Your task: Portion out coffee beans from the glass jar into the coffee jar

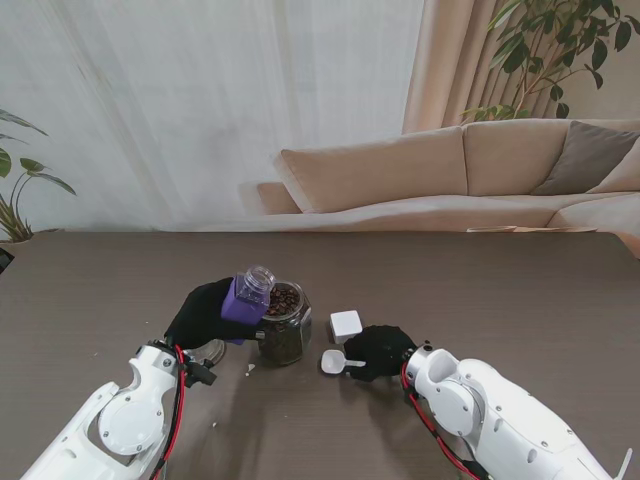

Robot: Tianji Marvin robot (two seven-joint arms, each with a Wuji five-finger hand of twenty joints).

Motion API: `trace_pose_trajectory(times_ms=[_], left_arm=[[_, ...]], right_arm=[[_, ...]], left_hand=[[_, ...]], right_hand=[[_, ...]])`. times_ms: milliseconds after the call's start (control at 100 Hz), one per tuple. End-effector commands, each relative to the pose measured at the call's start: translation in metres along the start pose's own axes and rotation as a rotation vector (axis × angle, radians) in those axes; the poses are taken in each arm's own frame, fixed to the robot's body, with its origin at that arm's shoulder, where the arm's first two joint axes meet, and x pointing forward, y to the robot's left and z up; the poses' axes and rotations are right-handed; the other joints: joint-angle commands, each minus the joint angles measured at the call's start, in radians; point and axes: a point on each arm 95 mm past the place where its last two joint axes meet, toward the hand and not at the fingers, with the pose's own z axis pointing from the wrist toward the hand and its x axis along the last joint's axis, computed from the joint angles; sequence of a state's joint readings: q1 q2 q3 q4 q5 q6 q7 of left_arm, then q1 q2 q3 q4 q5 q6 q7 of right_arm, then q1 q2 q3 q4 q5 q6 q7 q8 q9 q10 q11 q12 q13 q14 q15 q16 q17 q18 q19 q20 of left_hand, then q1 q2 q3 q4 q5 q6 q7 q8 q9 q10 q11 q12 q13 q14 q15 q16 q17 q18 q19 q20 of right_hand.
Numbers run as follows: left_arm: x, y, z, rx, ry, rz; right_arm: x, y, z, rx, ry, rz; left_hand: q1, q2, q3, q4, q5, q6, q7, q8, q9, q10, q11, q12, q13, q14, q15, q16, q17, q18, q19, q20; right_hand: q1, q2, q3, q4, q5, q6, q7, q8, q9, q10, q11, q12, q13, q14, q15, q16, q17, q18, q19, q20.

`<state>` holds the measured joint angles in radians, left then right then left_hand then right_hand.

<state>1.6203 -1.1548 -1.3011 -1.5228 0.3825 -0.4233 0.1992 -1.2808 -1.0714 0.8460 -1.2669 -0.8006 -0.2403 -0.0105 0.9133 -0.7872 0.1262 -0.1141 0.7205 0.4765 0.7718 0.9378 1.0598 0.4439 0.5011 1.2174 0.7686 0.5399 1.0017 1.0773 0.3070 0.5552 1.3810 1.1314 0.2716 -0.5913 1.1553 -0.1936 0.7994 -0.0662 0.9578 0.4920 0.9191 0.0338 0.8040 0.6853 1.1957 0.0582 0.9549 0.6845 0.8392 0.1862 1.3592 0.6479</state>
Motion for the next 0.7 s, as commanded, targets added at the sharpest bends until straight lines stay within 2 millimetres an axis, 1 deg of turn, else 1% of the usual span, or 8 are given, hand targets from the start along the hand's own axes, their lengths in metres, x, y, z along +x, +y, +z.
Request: trace_pose_trajectory(times_ms=[0,70,90,110,220,370,440,690], left_arm=[[0.003,0.001,0.001,-0.017,0.005,-0.001],[0.003,0.001,0.001,-0.018,0.006,-0.001],[0.003,0.001,0.001,-0.018,0.006,-0.001],[0.003,0.001,0.001,-0.018,0.005,-0.001],[0.004,0.000,0.000,-0.017,0.006,0.000],[0.005,0.000,0.000,-0.015,0.006,0.003],[0.005,0.000,0.000,-0.017,0.005,0.003],[0.006,-0.001,0.000,-0.020,0.005,0.004]], right_arm=[[0.000,0.001,-0.004,0.020,0.005,-0.015],[-0.001,0.003,-0.005,0.025,0.009,-0.028],[-0.002,0.004,-0.006,0.028,0.012,-0.032],[-0.002,0.005,-0.006,0.034,0.016,-0.039],[-0.003,0.011,-0.009,0.062,0.032,-0.081],[-0.004,0.024,-0.009,0.030,0.018,-0.113],[-0.003,0.033,-0.009,0.014,-0.001,-0.124],[-0.005,0.063,0.002,-0.035,-0.090,-0.166]], left_hand=[[0.378,0.573,0.387,0.036,0.078,-0.126,0.146,0.063,0.074,-0.032,0.108,0.043,0.056,0.050,0.150,0.030,-0.048,-0.065,-0.012,0.015],[0.378,0.573,0.386,0.036,0.078,-0.127,0.146,0.063,0.074,-0.032,0.108,0.043,0.056,0.050,0.150,0.030,-0.047,-0.064,-0.012,0.015],[0.378,0.573,0.386,0.036,0.078,-0.126,0.146,0.063,0.074,-0.032,0.108,0.043,0.057,0.050,0.150,0.030,-0.047,-0.064,-0.012,0.015],[0.378,0.573,0.387,0.037,0.078,-0.125,0.146,0.063,0.074,-0.030,0.107,0.043,0.057,0.051,0.150,0.030,-0.047,-0.064,-0.012,0.015],[0.378,0.572,0.387,0.036,0.077,-0.126,0.145,0.062,0.074,-0.032,0.108,0.043,0.056,0.050,0.150,0.030,-0.048,-0.064,-0.012,0.015],[0.378,0.572,0.387,0.037,0.079,-0.125,0.146,0.062,0.074,-0.031,0.108,0.043,0.056,0.050,0.150,0.030,-0.047,-0.064,-0.012,0.015],[0.378,0.572,0.387,0.036,0.079,-0.125,0.145,0.062,0.075,-0.030,0.108,0.043,0.056,0.051,0.150,0.030,-0.047,-0.063,-0.012,0.015],[0.378,0.573,0.388,0.037,0.079,-0.125,0.145,0.063,0.075,-0.030,0.108,0.043,0.055,0.052,0.149,0.030,-0.048,-0.064,-0.012,0.015]], right_hand=[[-0.037,0.033,-0.032,0.035,-0.038,-0.010,-0.026,-0.011,-0.048,0.024,-0.004,-0.025,-0.024,0.008,0.004,0.004,-0.194,0.022,-0.008,-0.005],[-0.055,0.064,-0.049,0.078,-0.061,0.005,-0.062,0.015,-0.097,0.030,-0.006,-0.038,-0.063,0.010,-0.010,-0.007,-0.212,0.018,-0.013,-0.002],[-0.065,0.076,-0.058,0.110,-0.070,0.009,-0.087,0.044,-0.109,0.033,-0.020,-0.054,-0.073,0.012,-0.024,-0.017,-0.219,0.018,-0.019,-0.002],[-0.069,0.083,-0.066,0.117,-0.083,0.012,-0.111,0.062,-0.125,0.036,-0.036,-0.069,-0.087,0.014,-0.039,-0.025,-0.227,0.019,-0.026,-0.003],[-0.082,0.093,-0.098,0.119,-0.127,0.020,-0.177,0.050,-0.187,0.047,-0.090,-0.116,-0.136,0.019,-0.085,-0.045,-0.254,0.016,-0.046,-0.007],[-0.082,0.094,-0.123,0.118,-0.177,-0.035,-0.205,0.037,-0.195,0.038,-0.085,-0.126,-0.153,0.027,-0.091,-0.049,-0.259,0.015,-0.048,-0.006],[-0.077,0.092,-0.138,0.118,-0.190,-0.033,-0.208,0.035,-0.189,0.030,-0.061,-0.119,-0.149,0.024,-0.084,-0.047,-0.253,0.010,-0.044,-0.004],[-0.034,0.000,-0.185,0.101,-0.324,-0.128,-0.268,0.020,-0.216,0.006,0.027,-0.059,-0.144,0.018,-0.032,-0.031,-0.246,0.005,-0.026,0.010]])
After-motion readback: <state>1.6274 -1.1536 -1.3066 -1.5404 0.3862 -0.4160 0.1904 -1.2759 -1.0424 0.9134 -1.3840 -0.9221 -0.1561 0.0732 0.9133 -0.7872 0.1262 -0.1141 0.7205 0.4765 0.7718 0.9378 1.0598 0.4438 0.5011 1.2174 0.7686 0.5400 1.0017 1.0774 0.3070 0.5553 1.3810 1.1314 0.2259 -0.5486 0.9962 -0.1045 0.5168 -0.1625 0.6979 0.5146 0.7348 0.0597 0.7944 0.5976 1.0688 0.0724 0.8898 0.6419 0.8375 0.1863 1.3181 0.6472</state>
